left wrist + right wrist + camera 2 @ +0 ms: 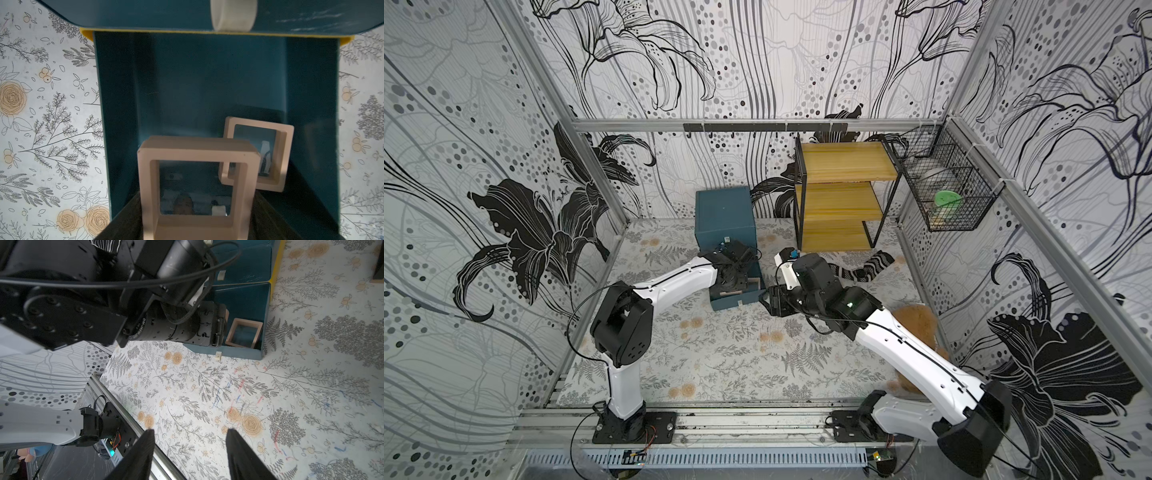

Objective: Place the brooch boxes into the drawer by color
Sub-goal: Place the brooch box in the drawer.

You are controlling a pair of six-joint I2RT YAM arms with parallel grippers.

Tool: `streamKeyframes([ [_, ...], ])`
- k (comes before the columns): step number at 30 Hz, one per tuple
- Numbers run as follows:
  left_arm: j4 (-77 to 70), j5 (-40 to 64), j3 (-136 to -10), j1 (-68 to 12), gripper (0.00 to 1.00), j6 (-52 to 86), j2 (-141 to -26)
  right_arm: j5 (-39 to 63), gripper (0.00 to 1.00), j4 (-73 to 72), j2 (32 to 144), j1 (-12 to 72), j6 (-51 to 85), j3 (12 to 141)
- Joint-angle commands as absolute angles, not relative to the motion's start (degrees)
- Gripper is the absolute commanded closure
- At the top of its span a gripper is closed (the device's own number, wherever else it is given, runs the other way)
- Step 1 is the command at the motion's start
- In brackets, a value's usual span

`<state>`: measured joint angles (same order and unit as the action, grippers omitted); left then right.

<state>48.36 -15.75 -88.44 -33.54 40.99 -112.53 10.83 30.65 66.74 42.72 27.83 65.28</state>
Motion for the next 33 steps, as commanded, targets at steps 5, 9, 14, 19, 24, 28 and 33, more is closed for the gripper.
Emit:
streamKeyframes([
  [5, 46.8, -18.1, -89.2, -32.1, 0.42, 39.6, -113.7, 10.3, 0.40, 30.9, 65.9, 42.5, 28.8, 64.6],
  [9, 46.4, -17.8, -88.5, -31.9, 0.42, 39.6, -114.7, 10.4, 0.40, 30.7, 66.2, 42.5, 28.8, 64.7],
  [14, 45.4, -16.9, -88.7, -31.6, 0.38, 39.4, -115.7, 10.6, 0.40, 30.6, 66.6, 42.5, 28.9, 64.9],
  [19, 45.6, -16.7, -89.6, -31.3, 0.34, 38.8, -117.2, 11.0, 0.40, 30.5, 66.9, 42.5, 29.2, 64.8],
  [24, 45.6, -16.5, -89.6, -31.3, 0.32, 39.0, -118.1, 11.1, 0.40, 30.2, 67.0, 42.5, 29.5, 64.4],
  [28, 45.3, -16.0, -89.8, -31.3, 0.25, 39.2, -118.5, 11.2, 0.40, 30.1, 67.1, 42.5, 29.5, 64.4],
  [33, 45.4, -16.1, -90.4, -31.3, 0.17, 38.9, -117.8, 11.5, 0.39, 29.9, 67.4, 42.5, 29.8, 63.9],
])
